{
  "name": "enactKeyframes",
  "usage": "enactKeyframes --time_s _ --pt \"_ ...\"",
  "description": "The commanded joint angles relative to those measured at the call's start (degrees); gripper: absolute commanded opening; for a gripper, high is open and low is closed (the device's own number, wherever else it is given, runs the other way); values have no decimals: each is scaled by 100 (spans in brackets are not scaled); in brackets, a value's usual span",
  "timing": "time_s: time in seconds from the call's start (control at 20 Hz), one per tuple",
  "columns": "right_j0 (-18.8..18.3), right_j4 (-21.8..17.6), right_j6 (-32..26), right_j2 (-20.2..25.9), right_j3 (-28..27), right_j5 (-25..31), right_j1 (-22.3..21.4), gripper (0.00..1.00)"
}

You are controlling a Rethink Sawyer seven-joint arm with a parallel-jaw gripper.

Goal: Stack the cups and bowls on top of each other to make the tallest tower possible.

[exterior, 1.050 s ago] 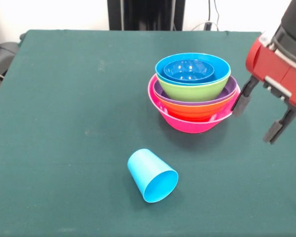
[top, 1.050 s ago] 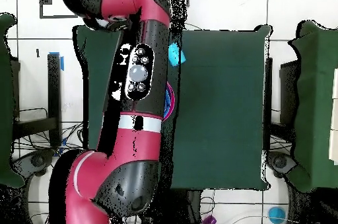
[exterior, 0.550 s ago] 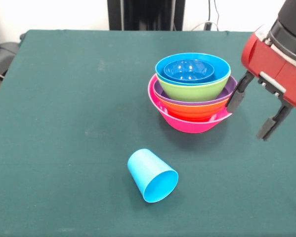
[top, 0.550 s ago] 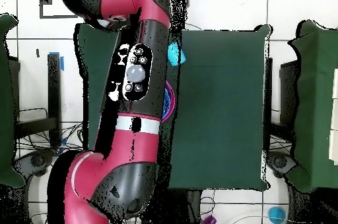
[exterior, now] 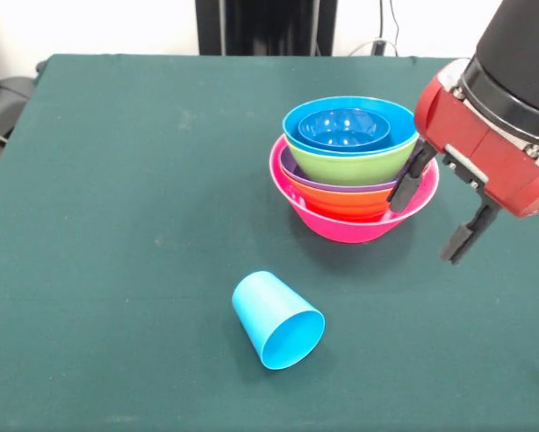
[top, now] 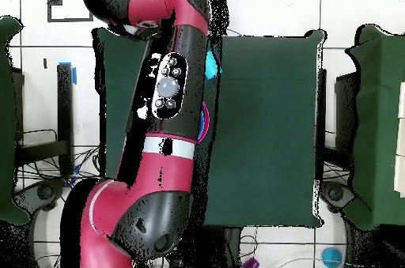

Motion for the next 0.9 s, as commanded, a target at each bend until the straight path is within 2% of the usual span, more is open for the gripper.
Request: enactKeyframes --time_s 0.05,0.35,0.55,0.6,0.9 --pt "-192 -7 955 299 459 -155 268 100" --pt "-619 352 427 68 -297 -60 646 100" --pt "-859 681 157 -168 -622 -112 864 100" --pt "-826 711 147 -177 -606 -136 854 100" --pt "-1241 1543 -209 -905 -1087 -378 1291 100"
